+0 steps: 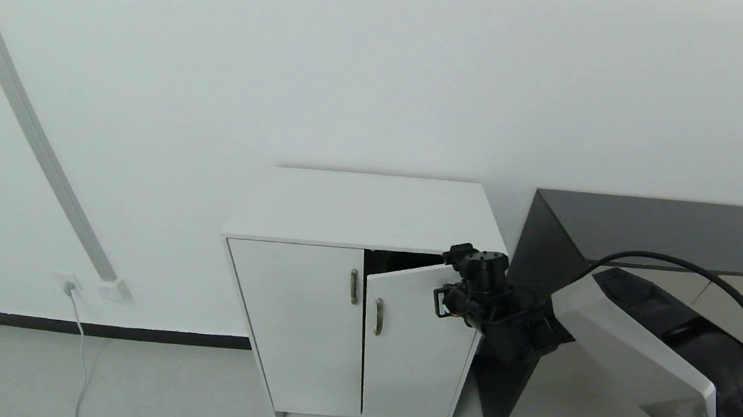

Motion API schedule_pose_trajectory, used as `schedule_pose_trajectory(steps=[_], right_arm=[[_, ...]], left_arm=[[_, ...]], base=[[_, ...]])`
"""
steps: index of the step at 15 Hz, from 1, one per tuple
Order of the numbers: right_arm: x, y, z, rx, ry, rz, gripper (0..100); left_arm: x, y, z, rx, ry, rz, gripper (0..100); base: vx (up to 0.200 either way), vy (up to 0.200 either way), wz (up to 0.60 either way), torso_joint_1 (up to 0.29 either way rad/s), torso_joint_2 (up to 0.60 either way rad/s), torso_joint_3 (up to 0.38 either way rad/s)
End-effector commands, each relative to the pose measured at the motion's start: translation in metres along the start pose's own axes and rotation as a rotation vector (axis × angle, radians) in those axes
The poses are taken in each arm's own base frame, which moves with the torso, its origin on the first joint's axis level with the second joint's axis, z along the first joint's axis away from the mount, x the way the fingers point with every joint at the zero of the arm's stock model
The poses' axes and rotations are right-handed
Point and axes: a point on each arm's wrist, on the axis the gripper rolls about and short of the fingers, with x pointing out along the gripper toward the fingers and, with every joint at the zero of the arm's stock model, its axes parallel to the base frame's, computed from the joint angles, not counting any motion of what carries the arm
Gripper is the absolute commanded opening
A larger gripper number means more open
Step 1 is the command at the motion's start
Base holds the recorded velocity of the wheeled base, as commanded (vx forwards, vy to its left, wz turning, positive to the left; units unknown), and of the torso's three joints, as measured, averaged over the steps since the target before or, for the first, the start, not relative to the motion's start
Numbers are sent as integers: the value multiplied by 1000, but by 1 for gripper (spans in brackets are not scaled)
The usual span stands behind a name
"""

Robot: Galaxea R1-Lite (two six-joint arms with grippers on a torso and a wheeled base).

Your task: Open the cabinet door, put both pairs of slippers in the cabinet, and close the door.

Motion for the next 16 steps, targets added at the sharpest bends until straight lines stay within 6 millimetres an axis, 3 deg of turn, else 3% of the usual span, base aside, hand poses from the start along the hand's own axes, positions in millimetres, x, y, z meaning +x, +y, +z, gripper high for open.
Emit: schedule_pose_trajectory(steps=[1, 16], right_arm=[[4, -1, 2, 2, -15, -3, 0], [19, 1, 9, 3, -18, -6, 0]], left_arm=[[0, 0, 0, 0, 1, 0, 0], [0, 0, 0, 0, 1, 2, 0]], base=[[0, 0, 0, 0, 0, 0], [0, 0, 0, 0, 0, 0]])
